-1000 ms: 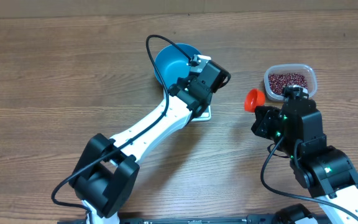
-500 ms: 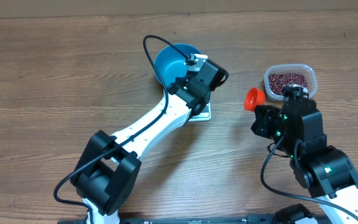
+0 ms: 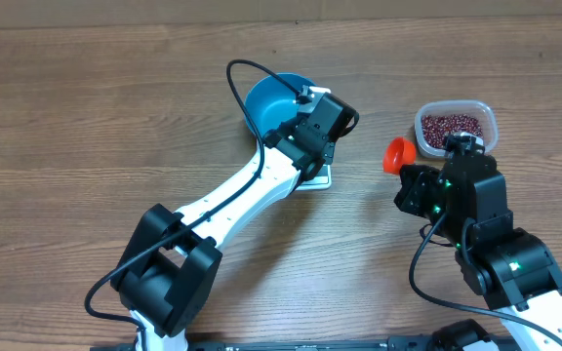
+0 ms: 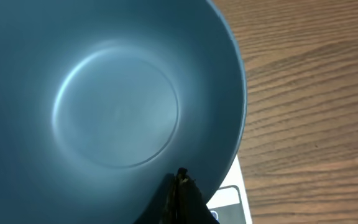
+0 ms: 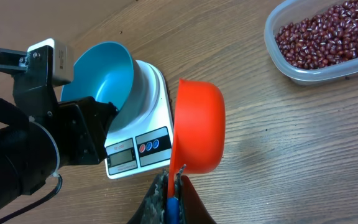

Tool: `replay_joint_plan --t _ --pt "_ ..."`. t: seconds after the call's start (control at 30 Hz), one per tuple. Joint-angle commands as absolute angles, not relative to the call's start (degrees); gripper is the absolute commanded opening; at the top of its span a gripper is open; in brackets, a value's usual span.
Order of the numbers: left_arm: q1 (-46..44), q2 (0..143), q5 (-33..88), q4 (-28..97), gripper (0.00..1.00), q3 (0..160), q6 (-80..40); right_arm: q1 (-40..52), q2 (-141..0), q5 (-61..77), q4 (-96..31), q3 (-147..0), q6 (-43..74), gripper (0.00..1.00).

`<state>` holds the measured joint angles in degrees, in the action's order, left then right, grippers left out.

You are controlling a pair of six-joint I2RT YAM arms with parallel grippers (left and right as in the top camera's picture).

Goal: Scoop item into bowl and weigh 150g on scale

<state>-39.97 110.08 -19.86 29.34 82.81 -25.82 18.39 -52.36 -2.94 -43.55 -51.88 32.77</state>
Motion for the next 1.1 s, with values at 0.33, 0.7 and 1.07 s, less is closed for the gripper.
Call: replay_joint_plan --t 0.33,0.7,1.07 --pt "-39.7 111.3 -16.3 28.8 0.04 82.5 -26.8 18.3 -52.2 -2.9 -43.2 -54.1 32.8 0.04" --pt "-39.6 111.2 -20.3 28.1 0.04 82.5 -25.2 18.3 -52.2 -2.9 -43.2 -54.1 32.8 0.04" --pt "-39.3 103.7 -23.0 29.8 0.04 83.5 -19.2 18.3 -52.2 -2.9 -43.2 -54.1 32.7 0.04"
